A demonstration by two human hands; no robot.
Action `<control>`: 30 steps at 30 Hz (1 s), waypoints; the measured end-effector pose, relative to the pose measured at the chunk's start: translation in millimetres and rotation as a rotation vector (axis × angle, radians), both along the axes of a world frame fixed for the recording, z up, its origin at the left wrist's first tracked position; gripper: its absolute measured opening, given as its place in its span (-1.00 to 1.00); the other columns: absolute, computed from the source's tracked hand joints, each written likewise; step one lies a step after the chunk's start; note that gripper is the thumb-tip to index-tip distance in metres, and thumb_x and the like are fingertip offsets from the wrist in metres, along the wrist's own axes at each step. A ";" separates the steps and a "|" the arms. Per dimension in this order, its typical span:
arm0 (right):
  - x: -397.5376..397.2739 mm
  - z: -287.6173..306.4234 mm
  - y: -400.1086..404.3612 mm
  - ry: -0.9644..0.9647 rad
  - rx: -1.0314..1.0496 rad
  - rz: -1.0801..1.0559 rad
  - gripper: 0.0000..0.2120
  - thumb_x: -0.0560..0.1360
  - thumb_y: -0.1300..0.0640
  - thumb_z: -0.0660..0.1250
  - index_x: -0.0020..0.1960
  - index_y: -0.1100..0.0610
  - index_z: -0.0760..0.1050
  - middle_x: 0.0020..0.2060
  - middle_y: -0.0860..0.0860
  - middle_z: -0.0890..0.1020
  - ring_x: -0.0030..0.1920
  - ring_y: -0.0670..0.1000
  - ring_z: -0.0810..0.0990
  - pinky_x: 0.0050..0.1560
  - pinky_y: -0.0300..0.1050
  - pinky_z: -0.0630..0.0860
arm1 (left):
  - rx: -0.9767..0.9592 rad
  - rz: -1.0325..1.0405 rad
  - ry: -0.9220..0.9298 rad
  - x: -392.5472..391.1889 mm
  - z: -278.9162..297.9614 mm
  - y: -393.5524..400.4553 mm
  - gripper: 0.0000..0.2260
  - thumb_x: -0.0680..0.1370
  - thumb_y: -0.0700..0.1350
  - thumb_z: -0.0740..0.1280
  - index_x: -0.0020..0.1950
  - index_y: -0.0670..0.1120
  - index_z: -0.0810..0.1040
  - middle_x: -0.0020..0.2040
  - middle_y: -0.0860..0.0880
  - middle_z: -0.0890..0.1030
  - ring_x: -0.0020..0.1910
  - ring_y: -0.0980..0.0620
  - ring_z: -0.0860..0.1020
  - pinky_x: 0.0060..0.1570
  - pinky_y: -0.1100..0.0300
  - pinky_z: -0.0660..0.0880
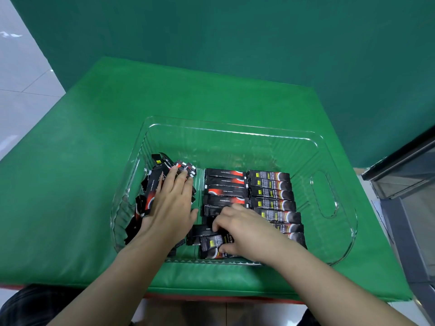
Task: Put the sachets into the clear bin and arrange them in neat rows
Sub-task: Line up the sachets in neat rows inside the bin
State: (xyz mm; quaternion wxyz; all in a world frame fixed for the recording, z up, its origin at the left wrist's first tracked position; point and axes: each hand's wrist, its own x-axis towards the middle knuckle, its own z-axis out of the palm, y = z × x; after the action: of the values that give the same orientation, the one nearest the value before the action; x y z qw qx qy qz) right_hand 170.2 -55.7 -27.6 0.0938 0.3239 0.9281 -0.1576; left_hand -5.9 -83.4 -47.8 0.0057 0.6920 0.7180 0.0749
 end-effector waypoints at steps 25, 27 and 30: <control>3.1 25.6 13.9 0.416 -0.262 -0.354 -0.78 0.56 0.13 0.24 -0.20 -0.05 0.26 -0.26 -0.17 0.50 -0.38 -0.22 0.40 -0.36 -0.26 0.30 | 0.017 0.009 -0.006 0.7 1.9 -0.6 -0.35 0.54 0.08 0.29 0.54 -0.15 0.15 0.56 -0.10 0.11 0.54 -0.10 -0.06 0.35 0.08 -0.29; 5.1 24.5 14.5 0.525 -0.337 -0.443 -0.86 0.59 0.14 0.18 -0.13 0.01 0.28 -0.15 -0.15 0.61 -0.30 -0.25 0.50 -0.27 -0.28 0.40 | 0.017 0.008 -0.003 0.7 1.4 -0.4 -0.35 0.56 0.09 0.27 0.54 -0.14 0.12 0.56 -0.09 0.08 0.54 -0.08 -0.08 0.34 0.09 -0.31; 9.5 21.6 16.2 0.614 -0.355 -0.525 -0.90 0.60 0.11 0.18 -0.07 0.02 0.28 -0.20 -0.04 0.60 -0.16 -0.01 0.59 -0.06 0.01 0.52 | 0.008 0.015 -0.008 0.6 1.4 -0.1 -0.35 0.57 0.10 0.24 0.55 -0.13 0.10 0.57 -0.08 0.06 0.54 -0.08 -0.11 0.35 0.09 -0.32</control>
State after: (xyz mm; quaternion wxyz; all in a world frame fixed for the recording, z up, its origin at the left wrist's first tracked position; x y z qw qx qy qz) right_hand 179.8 -39.6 -6.0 -0.1754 0.4658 0.7576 -0.4223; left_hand -5.3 -83.5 -46.4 0.0052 0.6864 0.7227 0.0808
